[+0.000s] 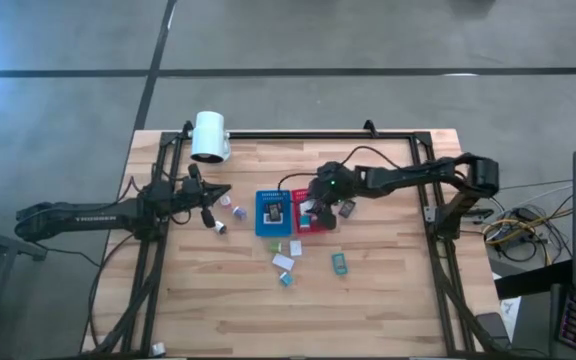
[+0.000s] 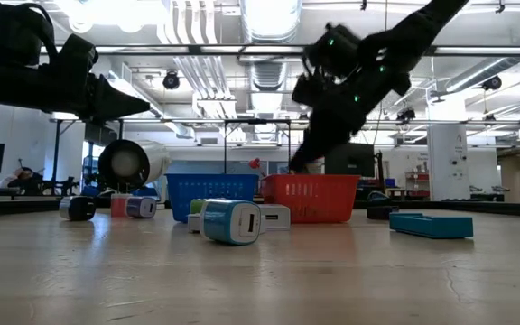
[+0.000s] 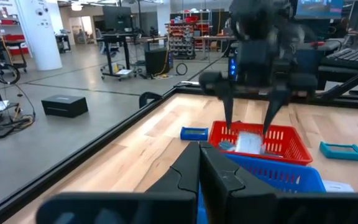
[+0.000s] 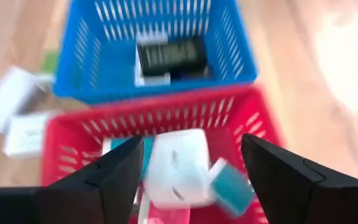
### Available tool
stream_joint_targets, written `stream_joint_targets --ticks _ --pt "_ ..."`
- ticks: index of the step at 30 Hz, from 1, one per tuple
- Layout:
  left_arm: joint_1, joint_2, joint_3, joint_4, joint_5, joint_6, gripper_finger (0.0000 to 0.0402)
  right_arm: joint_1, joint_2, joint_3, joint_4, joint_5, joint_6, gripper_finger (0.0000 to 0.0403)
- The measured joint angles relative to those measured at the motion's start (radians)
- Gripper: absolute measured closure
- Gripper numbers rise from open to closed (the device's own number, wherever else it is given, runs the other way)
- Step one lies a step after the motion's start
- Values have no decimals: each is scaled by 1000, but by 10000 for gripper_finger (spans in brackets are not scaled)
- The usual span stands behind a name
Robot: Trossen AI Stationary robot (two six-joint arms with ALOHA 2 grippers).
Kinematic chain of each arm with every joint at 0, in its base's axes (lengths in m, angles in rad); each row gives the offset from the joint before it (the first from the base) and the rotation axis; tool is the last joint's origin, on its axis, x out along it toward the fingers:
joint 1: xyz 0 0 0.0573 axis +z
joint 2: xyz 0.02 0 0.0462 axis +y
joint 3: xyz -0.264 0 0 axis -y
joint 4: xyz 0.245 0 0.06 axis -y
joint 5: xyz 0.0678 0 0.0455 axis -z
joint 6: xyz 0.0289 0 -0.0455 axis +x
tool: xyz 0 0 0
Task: Pick & Place Office items
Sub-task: Put the blue digital timer into the blue bin
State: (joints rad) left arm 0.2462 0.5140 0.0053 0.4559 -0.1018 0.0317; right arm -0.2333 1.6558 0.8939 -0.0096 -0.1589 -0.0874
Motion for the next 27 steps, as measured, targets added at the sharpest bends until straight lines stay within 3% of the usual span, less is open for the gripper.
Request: stream_joint_targets --ticks 6,13,22,27 --pt "0 0 0 0 5 -23 389 0 -211 -68 78 -40 -2 140" --pt "0 0 0 -4 8 -41 389 2 -554 -286 365 -105 4 179" --pt "0 1 0 -7 8 -40 390 0 -930 -704 728 -103 58 288" --pt "0 2 0 -9 8 -43 390 -1 -1073 -853 784 -78 91 352"
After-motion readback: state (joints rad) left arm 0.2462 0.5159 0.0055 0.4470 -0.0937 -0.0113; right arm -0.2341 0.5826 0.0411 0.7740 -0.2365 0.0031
